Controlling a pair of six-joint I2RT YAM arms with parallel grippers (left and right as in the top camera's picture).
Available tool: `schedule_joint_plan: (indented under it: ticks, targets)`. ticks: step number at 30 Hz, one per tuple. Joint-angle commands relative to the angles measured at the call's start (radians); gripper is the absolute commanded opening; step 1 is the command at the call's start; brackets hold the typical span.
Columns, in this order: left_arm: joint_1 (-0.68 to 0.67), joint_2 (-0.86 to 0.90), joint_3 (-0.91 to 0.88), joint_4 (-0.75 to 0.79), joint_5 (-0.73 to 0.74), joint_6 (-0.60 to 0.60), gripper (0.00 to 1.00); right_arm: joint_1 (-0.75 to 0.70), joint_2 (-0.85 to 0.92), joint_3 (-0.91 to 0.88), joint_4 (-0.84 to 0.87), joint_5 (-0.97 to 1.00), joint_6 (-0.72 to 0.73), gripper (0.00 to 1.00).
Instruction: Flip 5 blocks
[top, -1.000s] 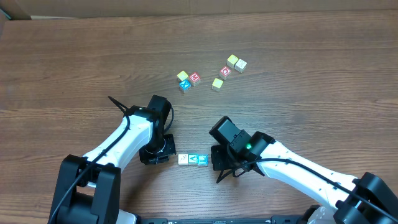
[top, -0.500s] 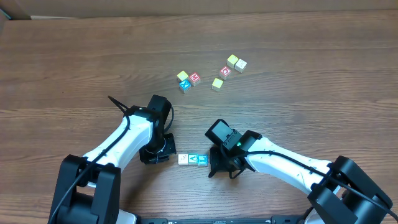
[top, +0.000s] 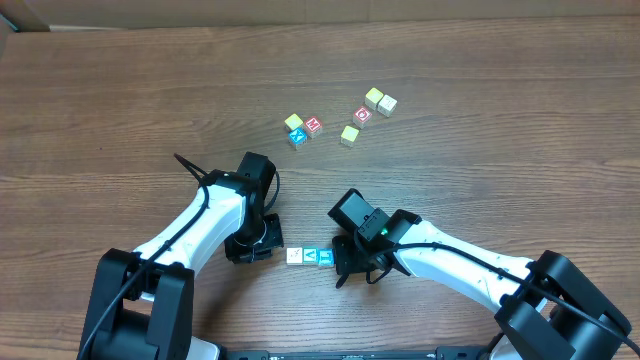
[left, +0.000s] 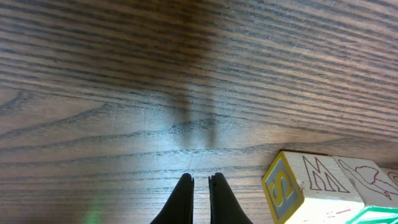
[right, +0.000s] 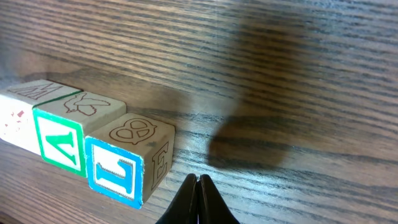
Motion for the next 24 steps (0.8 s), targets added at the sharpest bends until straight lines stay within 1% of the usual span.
schedule_joint_plan:
  ticks: [1,4,8,9,12,13,18,24]
  targets:
    - [-0.007,0.008,0.018,0.005,0.011,0.008,0.04,0.004,0.005,-0.004,0.005,-0.001,-0.058,0.04]
    - [-0.007,0.008,0.018,0.005,0.011,0.008,0.04,0.004,0.005,-0.004,-0.001,0.004,-0.053,0.04]
    - [-0.007,0.008,0.018,0.005,0.011,0.009,0.04,0.004,0.005,-0.004,-0.079,-0.004,0.046,0.04]
    - [-0.007,0.008,0.018,0.006,0.011,0.009,0.04,0.004,0.005,-0.004,-0.096,-0.043,0.061,0.04]
    - [-0.007,0.008,0.018,0.012,0.011,0.009,0.04,0.012,0.005,-0.004,-0.074,-0.180,0.067,0.04]
    - [-0.007,0.008,0.018,0.013,0.011,0.009,0.04,0.018,0.005,-0.004,-0.069,-0.193,0.087,0.04]
    - [-0.007,0.008,0.018,0.011,0.011,0.016,0.04,0.069,0.005,-0.004,-0.010,-0.190,0.213,0.04]
    - [-0.007,0.008,0.018,0.008,0.011,0.024,0.04,0.078,0.005,-0.004,0.027,-0.186,0.242,0.04]
